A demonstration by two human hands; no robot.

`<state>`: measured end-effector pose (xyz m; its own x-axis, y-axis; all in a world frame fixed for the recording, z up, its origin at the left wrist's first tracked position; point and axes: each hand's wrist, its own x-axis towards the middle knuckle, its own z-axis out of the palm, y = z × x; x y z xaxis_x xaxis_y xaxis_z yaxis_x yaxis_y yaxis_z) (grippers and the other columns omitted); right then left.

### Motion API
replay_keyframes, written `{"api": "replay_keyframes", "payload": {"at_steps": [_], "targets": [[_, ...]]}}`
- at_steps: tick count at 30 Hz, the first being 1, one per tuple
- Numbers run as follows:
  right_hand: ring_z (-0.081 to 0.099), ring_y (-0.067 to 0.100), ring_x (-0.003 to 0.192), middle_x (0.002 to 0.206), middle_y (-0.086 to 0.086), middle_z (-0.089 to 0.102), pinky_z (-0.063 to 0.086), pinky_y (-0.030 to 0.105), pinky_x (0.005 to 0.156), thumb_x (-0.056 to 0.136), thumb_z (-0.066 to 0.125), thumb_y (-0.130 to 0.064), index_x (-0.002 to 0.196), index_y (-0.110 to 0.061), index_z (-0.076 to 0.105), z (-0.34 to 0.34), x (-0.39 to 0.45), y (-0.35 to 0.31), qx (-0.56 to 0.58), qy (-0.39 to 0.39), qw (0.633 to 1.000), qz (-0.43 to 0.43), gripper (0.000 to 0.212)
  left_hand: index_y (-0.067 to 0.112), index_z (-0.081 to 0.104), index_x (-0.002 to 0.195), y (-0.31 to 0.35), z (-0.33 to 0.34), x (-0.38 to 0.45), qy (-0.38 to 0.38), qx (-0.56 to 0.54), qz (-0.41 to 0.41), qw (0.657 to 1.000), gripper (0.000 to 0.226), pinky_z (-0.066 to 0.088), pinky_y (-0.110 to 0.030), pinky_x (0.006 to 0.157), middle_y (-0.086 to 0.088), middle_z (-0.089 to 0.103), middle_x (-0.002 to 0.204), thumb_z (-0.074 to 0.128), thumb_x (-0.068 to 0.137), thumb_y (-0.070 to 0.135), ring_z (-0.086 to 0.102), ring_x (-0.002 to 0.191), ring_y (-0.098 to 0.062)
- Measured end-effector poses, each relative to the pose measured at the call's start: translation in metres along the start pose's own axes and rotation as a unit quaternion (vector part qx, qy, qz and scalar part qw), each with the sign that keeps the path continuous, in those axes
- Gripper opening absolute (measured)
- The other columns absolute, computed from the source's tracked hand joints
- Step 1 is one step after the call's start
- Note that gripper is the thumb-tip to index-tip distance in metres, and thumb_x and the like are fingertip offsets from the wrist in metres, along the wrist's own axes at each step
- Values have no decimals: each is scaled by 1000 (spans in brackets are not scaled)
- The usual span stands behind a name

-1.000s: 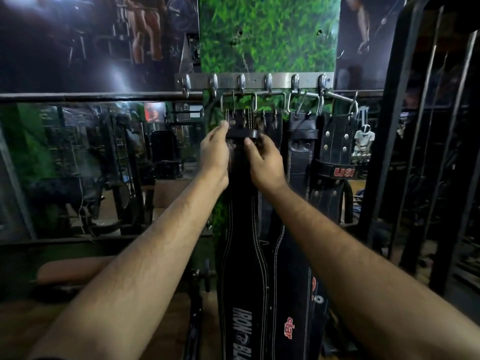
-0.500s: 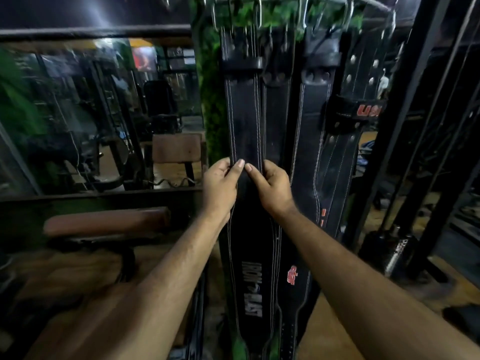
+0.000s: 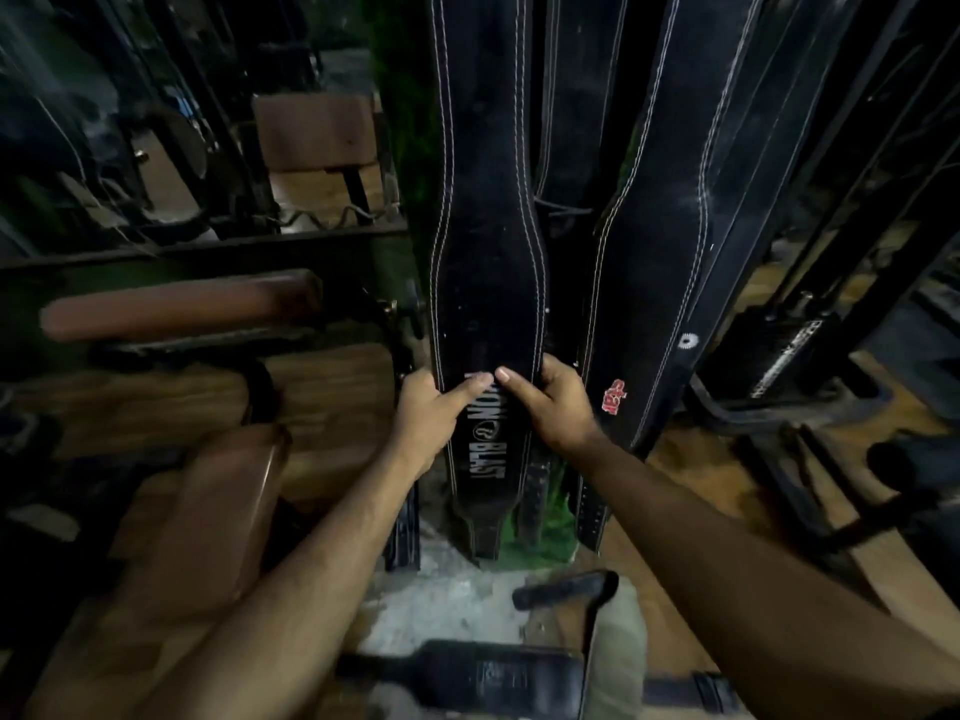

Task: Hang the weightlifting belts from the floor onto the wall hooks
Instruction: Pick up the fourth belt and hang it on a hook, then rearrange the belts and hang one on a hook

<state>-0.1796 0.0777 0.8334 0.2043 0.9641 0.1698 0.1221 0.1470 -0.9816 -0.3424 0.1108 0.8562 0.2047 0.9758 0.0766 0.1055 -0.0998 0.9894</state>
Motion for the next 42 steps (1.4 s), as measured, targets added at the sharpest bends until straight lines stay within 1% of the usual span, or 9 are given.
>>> {"api": "replay_keyframes", "payload": {"at_steps": [7, 14, 19, 23, 31, 34, 36, 39, 42], "targets": [[73, 14, 108, 112, -3, 77, 57, 48, 98, 82, 76, -54, 113, -18, 74, 5, -20, 102, -59, -55, 991, 105, 48, 25, 79, 97, -108, -2, -1, -51, 63, -113, 990, 27, 57, -45, 96, 3, 79, 101, 86, 73, 34, 74, 99, -12], [71, 4, 104, 114, -3, 76, 58, 30, 94, 86, 78, -36, 116, -15, 74, 14, -52, 206, -94, -34, 978, 185, 37, 31, 73, 99, -233, 20, -22, -36, 105, -166, 980, 33, 57, -47, 93, 1, 74, 98, 87, 71, 43, 72, 94, -16], [71, 12, 107, 113, -3, 76, 57, 41, 99, 78, 82, -45, 119, -17, 71, 17, -71, 260, -99, -35, 954, 282, 50, 4, 74, 111, -275, 38, -36, -17, 147, -198, 969, 32, 54, -24, 79, -2, 72, 103, 81, 83, 16, 70, 95, -16], [63, 21, 110, 122, 1, 65, 53, 34, 96, 80, 85, -30, 132, -12, 58, 10, -118, 285, -93, 16, 908, 409, 61, -1, 72, 102, -320, 47, -77, 17, 190, -313, 930, 33, 55, -38, 79, -18, 75, 100, 78, 84, 26, 70, 93, -33], [62, 21, 81, 97, 12, 64, 53, 33, 76, 93, 72, -15, 113, 2, 66, -46, -214, 322, -45, 3, 883, 468, 27, -1, 75, 88, -353, 108, -158, -86, 142, -346, 924, 22, 59, -51, 86, -22, 76, 93, 74, 89, 21, 72, 90, -35], [61, 22, 71, 86, 13, 67, 49, 28, 62, 93, 70, -8, 90, -4, 67, -69, -249, 341, -23, 3, 875, 484, 6, -8, 73, 89, -368, 144, -187, -106, 128, -337, 927, 26, 61, -32, 73, -23, 74, 90, 69, 94, 17, 70, 75, -25], [60, 21, 69, 80, 10, 66, 48, 25, 56, 95, 67, -6, 87, -6, 67, -84, -269, 358, -17, 3, 871, 491, 8, -13, 72, 93, -383, 168, -206, -120, 121, -341, 924, 26, 55, -19, 61, -22, 73, 84, 65, 96, 12, 66, 64, -11], [61, 19, 66, 78, 10, 66, 47, 25, 56, 94, 66, -5, 88, -6, 70, -108, -296, 387, -17, 28, 858, 512, 8, -16, 70, 100, -416, 200, -230, -137, 106, -350, 921, 19, 50, -28, 71, -9, 69, 66, 61, 96, 0, 62, 52, 2], [61, 15, 60, 74, 6, 67, 43, 24, 58, 94, 61, -5, 78, -16, 70, -130, -329, 426, -27, 54, 840, 539, 21, -11, 70, 104, -456, 228, -252, -185, 137, -366, 902, 17, 47, -26, 69, -14, 67, 85, 60, 95, 0, 62, 70, -17]]}}
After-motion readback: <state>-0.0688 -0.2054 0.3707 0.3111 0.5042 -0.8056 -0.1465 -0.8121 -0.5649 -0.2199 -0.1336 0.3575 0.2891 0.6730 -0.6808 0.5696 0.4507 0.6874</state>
